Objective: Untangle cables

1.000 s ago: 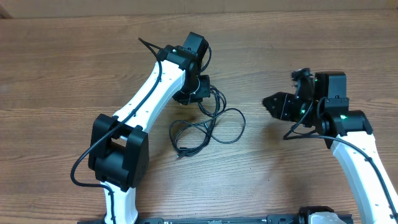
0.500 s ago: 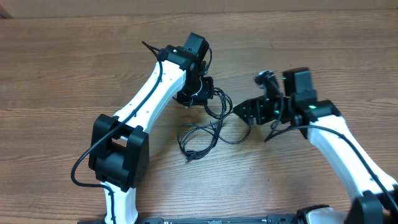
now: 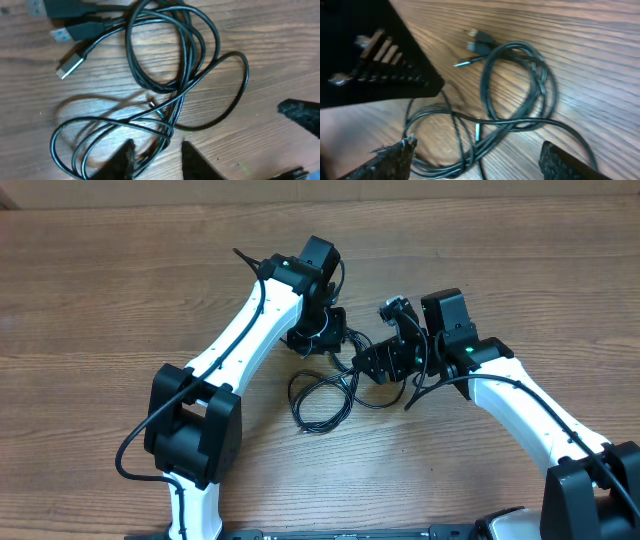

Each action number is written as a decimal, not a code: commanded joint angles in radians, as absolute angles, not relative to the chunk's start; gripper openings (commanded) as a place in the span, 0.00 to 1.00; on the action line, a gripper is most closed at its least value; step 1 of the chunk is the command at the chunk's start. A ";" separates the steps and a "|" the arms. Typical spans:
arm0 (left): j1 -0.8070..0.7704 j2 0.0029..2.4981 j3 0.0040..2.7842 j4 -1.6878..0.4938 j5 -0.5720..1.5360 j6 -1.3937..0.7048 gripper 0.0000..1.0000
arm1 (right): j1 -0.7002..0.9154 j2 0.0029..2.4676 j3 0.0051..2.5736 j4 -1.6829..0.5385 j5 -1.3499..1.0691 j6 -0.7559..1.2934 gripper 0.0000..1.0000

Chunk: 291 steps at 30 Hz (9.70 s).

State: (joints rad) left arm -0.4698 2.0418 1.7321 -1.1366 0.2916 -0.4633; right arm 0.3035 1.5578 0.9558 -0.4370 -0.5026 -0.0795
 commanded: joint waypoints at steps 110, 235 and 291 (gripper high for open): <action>-0.619 2.106 1.413 -0.714 -0.167 -1.137 0.49 | 0.037 1.568 0.891 -0.547 -0.185 0.105 0.66; -0.492 1.922 1.494 -0.972 -0.083 -1.269 0.04 | 0.145 1.568 0.891 -0.609 -0.861 -0.210 0.04; -0.533 1.922 1.494 -0.782 0.442 -0.362 0.04 | 0.247 1.568 0.891 -0.473 -0.442 -0.132 0.85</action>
State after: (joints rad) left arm -0.5354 1.9469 1.4773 -0.7811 0.4126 -0.3885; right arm 0.2428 1.5631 0.8955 -0.4850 -0.5110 -0.1303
